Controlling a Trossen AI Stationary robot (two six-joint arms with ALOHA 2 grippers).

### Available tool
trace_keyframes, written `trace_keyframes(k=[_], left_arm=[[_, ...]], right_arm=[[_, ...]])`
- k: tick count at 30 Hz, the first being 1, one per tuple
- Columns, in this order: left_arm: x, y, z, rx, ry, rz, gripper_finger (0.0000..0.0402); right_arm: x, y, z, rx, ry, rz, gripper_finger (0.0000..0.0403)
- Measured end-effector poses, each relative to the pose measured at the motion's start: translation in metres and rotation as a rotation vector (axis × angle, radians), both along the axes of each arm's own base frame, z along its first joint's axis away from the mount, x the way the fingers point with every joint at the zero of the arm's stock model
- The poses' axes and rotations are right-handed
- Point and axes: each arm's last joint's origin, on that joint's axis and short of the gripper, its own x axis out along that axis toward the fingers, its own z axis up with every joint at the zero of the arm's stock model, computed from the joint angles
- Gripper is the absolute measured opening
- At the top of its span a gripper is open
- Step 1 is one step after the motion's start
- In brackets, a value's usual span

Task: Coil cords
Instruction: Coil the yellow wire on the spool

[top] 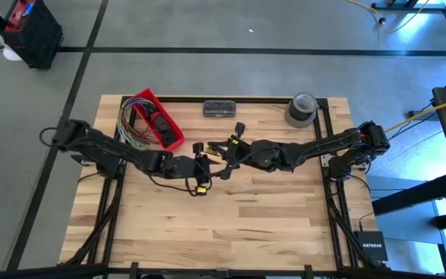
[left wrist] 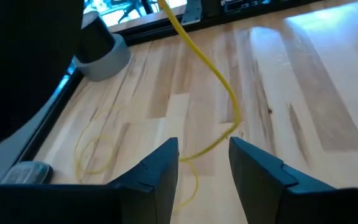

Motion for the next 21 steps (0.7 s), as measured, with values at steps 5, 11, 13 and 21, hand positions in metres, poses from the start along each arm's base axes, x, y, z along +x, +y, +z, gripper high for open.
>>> trace_keyframes(k=[5, 11, 13, 21], left_arm=[[0.006, -0.001, -0.007, 0.033, 0.004, -0.016, 0.0136], [0.010, 0.000, -0.011, 0.046, -0.004, -0.010, 0.0103], [0.010, 0.001, -0.010, 0.050, -0.003, -0.004, 0.0076], [0.003, 0.003, -0.009, 0.153, 0.050, 0.099, 0.0010]], right_arm=[[0.000, 0.000, 0.000, 0.000, -0.001, 0.000, 0.0004], [0.000, 0.000, 0.000, 0.000, 0.000, 0.000, 0.0003], [0.000, 0.000, 0.000, 0.000, -0.001, 0.000, 0.0004], [-0.003, 0.008, 0.003, -0.009, -0.008, 0.029, 0.0003]])
